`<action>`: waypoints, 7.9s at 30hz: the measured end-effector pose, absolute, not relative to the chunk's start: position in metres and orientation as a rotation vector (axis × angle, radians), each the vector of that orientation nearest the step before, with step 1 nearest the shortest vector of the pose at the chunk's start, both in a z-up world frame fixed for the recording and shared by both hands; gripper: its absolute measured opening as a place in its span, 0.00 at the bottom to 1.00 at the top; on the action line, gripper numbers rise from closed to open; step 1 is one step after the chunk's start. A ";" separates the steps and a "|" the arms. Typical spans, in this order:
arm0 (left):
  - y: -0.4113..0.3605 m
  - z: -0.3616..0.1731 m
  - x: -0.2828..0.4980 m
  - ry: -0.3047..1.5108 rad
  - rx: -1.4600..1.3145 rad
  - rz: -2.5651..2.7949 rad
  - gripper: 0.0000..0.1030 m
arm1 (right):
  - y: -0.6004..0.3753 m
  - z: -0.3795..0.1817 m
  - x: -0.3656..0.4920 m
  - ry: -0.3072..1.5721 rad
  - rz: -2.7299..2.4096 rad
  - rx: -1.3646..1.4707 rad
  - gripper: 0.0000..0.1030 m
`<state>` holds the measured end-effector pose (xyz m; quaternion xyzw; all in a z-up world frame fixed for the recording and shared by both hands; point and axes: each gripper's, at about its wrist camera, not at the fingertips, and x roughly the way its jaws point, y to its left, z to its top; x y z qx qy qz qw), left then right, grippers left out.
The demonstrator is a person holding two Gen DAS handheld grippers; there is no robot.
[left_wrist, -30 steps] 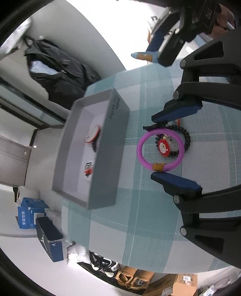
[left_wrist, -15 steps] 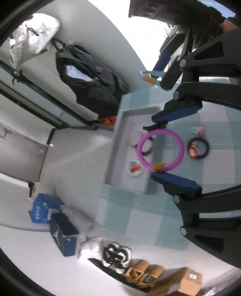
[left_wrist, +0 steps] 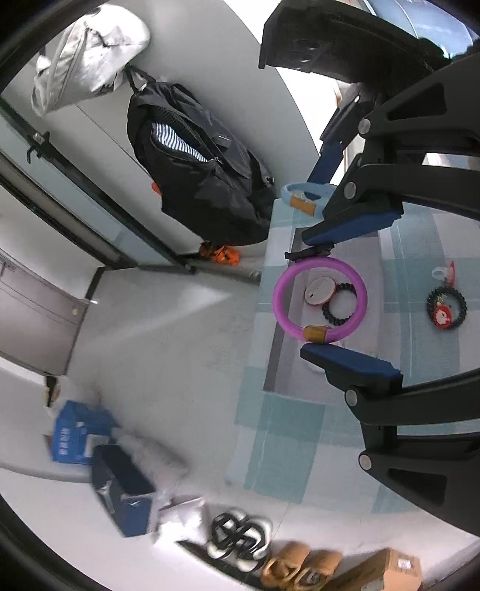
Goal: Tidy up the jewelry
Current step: 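Carry the light-blue bangle into the grey box while the left gripper carries the pink bangle there, then withdraw both grippers from the box back toward the remaining jewelry, then grasp the clear red-tipped charm with the right gripper while the left grasps the red-capped charm, then carry both charms into the grey box and open both grippers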
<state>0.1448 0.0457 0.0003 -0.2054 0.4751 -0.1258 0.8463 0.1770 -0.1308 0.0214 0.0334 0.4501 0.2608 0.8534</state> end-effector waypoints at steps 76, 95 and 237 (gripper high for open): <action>0.016 -0.011 0.045 0.911 -0.205 -0.049 0.71 | -0.189 0.033 0.080 0.783 0.499 0.120 0.98; 0.012 -0.049 0.015 0.998 -0.058 -0.105 0.72 | -0.160 -0.033 0.041 0.930 0.572 -0.065 0.91; 0.065 -0.024 0.161 1.069 -0.588 -0.339 0.14 | -0.106 0.000 0.181 0.993 0.671 0.119 0.21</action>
